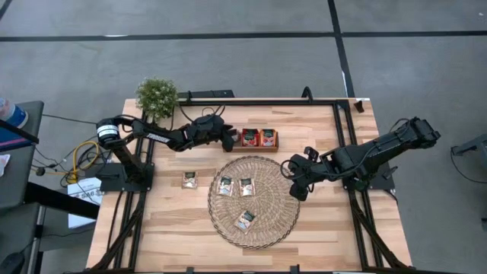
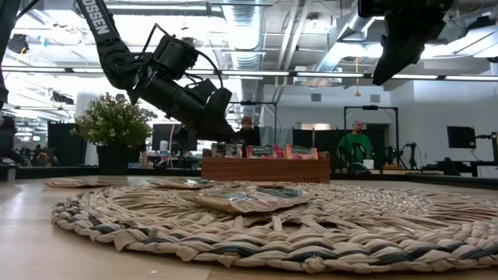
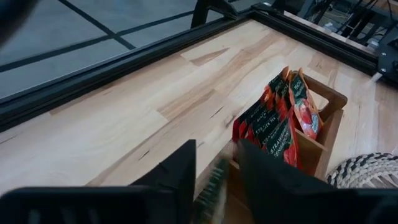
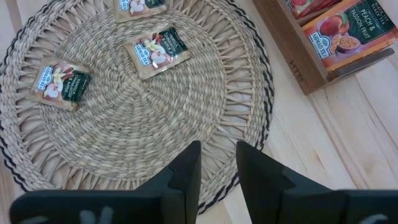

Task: Pick & Place Tea
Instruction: Put the green tea bag to the left of the wooden organizer

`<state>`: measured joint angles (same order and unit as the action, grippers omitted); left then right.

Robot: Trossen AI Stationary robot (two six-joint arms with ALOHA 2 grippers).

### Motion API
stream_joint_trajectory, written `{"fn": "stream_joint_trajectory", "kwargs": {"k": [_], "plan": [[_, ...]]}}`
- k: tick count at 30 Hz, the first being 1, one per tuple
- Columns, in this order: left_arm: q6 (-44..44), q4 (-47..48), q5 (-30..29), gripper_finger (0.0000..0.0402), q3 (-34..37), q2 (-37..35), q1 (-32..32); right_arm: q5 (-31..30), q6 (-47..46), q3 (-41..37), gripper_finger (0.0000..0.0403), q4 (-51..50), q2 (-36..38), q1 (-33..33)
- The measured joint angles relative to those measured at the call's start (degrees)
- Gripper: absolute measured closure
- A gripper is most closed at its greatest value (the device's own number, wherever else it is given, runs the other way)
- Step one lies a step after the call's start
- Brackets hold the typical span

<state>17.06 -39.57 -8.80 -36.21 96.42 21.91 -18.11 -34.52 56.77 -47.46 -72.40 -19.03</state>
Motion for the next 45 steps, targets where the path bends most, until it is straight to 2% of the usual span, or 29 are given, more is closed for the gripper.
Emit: {"fn": "stream_joint_trajectory", "kwargs": {"k": [4,10,13,18,21,25,31,34,39,45], "plan": [[-1.7,-0.2,-0.4,0.0273,0.0,-1.1,0.0,0.0,0.0,0.0,0.0310,0.0,0.0,0.0],[-5.6,2.6,-0.5,0.0271,-0.1,-9.6,0.0,0.1,0.0,0.0,0.0310,0.0,0.0,0.0],[-5.4,9.4,-0.2,0.0272,-0.1,-16.1,-0.4,0.1,0.0,0.0,0.0310,0.0,0.0,0.0],[-1.2,25.2,10.0,0.0272,-0.1,-26.0,-4.3,0.1,1.0,0.0,0.0310,-0.1,0.0,0.0],[-0.8,36.9,11.3,0.0272,-0.1,-28.8,-8.6,0.0,2.7,0.0,0.0310,-0.2,0.0,-0.1],[2.5,44.9,10.2,0.0272,0.0,-28.8,-14.4,-0.3,5.0,0.0,0.0310,0.1,0.0,-0.1],[0.4,45.3,8.6,0.0273,0.0,-24.6,-20.5,-1.7,6.1,0.0,0.0310,0.3,0.0,-0.1],[-0.9,45.6,7.4,0.0273,-0.3,-21.2,-22.1,-1.7,6.1,-0.4,0.0310,1.9,0.0,-0.1],[-2.6,46.8,7.1,0.0273,-4.4,-14.5,-23.2,-1.5,6.1,-5.0,0.0310,11.2,0.0,-0.1],[-4.2,56.5,5.5,0.0273,-10.4,-7.5,-23.3,-1.3,6.1,-10.0,0.0310,16.9,0.0,-0.1]]}}
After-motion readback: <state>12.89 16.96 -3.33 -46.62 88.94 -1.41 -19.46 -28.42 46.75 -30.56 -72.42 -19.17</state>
